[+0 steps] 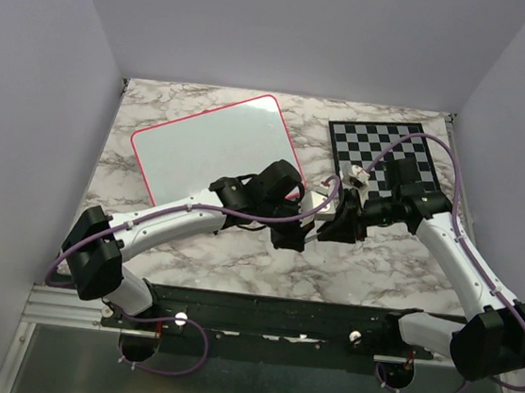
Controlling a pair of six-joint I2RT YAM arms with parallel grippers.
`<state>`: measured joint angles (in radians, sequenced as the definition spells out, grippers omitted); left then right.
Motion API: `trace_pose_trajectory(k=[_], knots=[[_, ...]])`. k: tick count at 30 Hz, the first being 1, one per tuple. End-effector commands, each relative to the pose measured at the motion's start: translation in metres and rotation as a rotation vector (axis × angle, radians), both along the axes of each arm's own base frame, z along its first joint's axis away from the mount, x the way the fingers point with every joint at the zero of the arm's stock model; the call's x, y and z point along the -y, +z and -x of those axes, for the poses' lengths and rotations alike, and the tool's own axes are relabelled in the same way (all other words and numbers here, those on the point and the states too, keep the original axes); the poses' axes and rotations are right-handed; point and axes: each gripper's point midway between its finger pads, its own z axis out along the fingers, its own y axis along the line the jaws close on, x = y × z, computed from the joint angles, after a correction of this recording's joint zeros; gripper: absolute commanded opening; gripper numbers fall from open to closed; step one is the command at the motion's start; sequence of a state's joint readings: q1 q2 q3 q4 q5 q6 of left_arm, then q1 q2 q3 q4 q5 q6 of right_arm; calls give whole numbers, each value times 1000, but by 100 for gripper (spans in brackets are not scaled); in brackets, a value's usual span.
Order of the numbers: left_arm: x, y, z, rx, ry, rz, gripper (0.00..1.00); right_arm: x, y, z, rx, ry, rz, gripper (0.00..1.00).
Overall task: Write a sentence on the whiteboard
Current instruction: Pass from the left arm to the right
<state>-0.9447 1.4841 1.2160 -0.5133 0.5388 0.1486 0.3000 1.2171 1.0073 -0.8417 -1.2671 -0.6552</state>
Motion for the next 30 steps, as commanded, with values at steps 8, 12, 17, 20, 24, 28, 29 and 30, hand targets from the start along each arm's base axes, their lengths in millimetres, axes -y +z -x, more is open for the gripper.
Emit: trace_pose_trajectory(k=[8,12,17,20,24,28,29,30], knots=[[-2,5,-6,42,-10,-22,0,-1,-9,5,-5,5,36,39],[-9,5,-9,68,-15,-68,0,-1,-11,7,-11,11,42,47],[-16,5,-11,84,-21,-118,0,-1,-12,8,-9,23,41,44],[-17,6,-11,82,-27,-129,0,-3,-10,9,-14,34,30,36],[-16,6,-11,77,-29,-128,0,-4,-8,9,-23,36,21,33],[-14,6,-10,74,-33,-129,0,-5,-5,8,-25,30,15,35],[-15,5,-10,71,-33,-133,0,-5,-4,8,-22,28,13,36],[-14,5,-10,70,-34,-132,0,-5,-3,7,-18,27,9,37]])
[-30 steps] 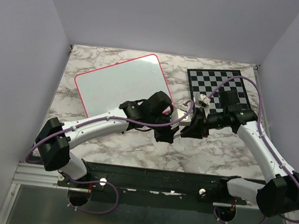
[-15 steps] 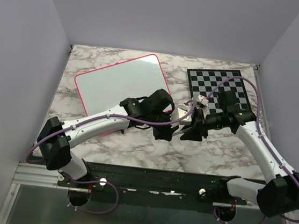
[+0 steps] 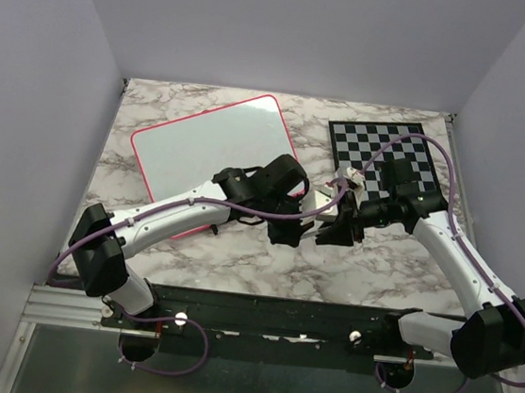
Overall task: Write a sentence on the whiteboard
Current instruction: Pass from the left arm to the right, then pass from the right arm to the left
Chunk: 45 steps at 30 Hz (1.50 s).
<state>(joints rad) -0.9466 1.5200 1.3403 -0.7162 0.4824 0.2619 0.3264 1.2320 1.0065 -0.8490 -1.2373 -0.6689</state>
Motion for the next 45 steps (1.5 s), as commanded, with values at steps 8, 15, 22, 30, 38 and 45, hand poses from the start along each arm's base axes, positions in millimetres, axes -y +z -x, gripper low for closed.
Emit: trace_pose_trajectory(k=[8,15,22,30,38,45], knots=[[3,2,-5,8,0,-21,0,-3,5,7,-30,8,-26,21],[5,12,-9,19,38,16,7,-2,2,8,-17,2,-18,1],[6,28,-10,50,124,156,62,2,-3,12,8,-35,-9,1],[-28,106,-5,89,263,628,99,11,20,16,17,-68,-90,1],[-51,95,3,61,312,862,99,12,43,23,-13,-60,-175,1],[-22,100,10,24,174,883,95,12,46,22,-37,-57,-195,1]])
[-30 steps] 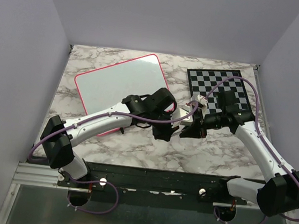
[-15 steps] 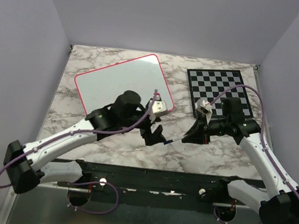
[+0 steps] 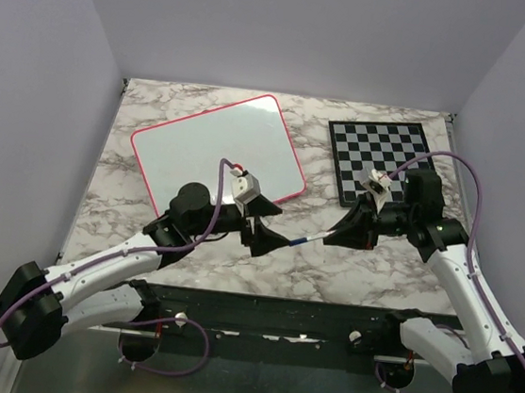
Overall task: Write a sentence on the whiteboard
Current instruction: Pass from the right arm to the left
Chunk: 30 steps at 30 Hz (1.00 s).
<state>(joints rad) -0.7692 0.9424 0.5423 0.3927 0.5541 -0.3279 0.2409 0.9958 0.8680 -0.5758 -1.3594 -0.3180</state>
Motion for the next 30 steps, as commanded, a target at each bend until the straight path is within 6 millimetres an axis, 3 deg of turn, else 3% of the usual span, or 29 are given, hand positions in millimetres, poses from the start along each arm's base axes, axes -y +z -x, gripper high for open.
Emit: trace_pose_trajectory(k=[1,9,30], knots=[[24,40,17,104,-153,111,93,0,6,4,-27,26,-42,1],[42,35,31,87,-265,92,85,0,4,1,-31,17,-43,1],[49,9,29,31,-317,-72,20,1,4,-1,-45,9,-53,2]])
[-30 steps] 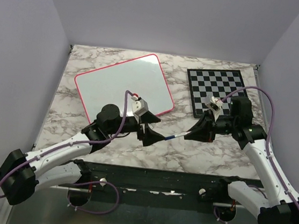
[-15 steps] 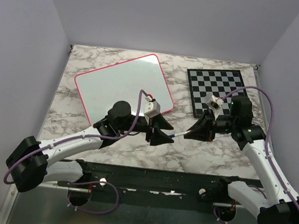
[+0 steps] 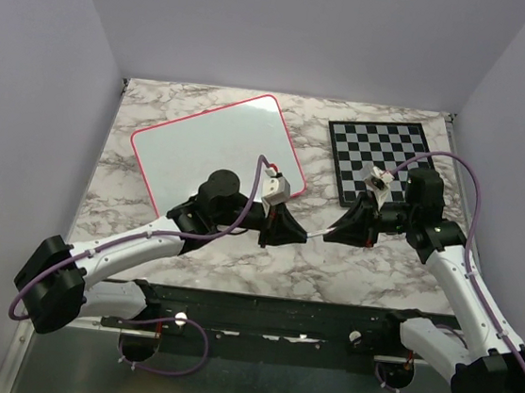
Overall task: Write a sentence on the whiteboard
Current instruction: Pass from the right arm to the left, then open the pen cap from the whiteboard marker.
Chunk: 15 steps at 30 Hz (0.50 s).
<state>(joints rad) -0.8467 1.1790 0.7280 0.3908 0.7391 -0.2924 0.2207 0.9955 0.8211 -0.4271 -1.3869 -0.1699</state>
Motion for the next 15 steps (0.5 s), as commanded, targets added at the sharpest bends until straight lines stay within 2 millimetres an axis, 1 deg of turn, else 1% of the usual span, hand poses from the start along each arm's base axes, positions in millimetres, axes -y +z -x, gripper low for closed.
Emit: trace_pose_trajectory(k=[1,3,4,5,6,7,8,9,10,11,15], knots=[[0,1,7,41,-57,-35,9,1,3,6,8,25,-24,3],[-1,-1,6,55,-63,-64,0,1,2,6,8,24,-24,7],[-2,-1,5,57,-65,-77,0,1,1,7,11,26,-24,11],[-3,-2,5,43,-69,-107,0,1,1,7,31,27,-23,17],[-5,-2,2,71,-70,-125,0,2,-2,11,14,29,-15,38],[-7,-2,0,72,-70,-146,0,3,-3,12,23,30,-10,51],[-10,-4,0,50,-74,-193,0,4,-6,10,88,30,0,64],[-13,-4,-1,53,-78,-209,0,6,-6,14,74,29,17,78],[-14,-4,0,78,-99,-222,0,6,-7,14,86,30,26,81],[-16,-4,2,58,-113,-252,0,7,-8,12,135,36,31,83],[-17,-6,5,41,-159,-301,0,6,-6,14,115,59,23,84]])
